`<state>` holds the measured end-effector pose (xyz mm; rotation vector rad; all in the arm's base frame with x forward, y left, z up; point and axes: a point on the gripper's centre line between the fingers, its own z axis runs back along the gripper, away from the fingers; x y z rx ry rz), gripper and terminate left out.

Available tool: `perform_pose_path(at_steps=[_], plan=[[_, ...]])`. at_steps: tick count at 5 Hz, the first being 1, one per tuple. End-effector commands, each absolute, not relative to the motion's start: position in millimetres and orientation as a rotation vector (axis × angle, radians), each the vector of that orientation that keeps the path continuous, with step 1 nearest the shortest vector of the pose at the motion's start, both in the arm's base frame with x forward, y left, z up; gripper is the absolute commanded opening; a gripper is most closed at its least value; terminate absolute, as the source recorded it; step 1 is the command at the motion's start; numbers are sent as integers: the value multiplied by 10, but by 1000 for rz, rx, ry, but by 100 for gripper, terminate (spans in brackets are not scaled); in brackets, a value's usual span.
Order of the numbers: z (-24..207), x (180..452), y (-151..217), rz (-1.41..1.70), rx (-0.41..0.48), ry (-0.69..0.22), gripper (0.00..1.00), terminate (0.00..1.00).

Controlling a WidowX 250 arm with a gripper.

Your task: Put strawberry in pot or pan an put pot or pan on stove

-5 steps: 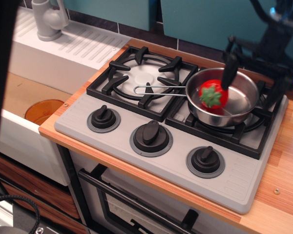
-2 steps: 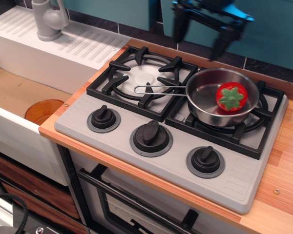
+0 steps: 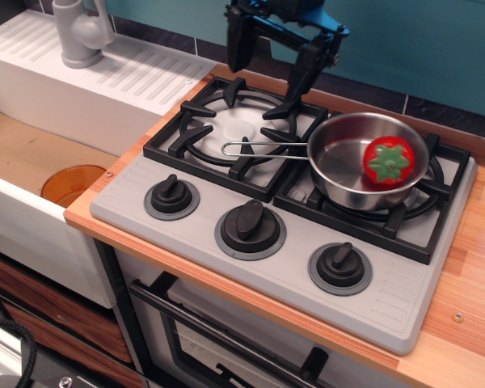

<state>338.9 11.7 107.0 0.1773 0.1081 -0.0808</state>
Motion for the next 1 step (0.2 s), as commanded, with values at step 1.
perform_pose_path(at_steps=[1], plan=[[1227,3443,125,-63,168,30,100,100]])
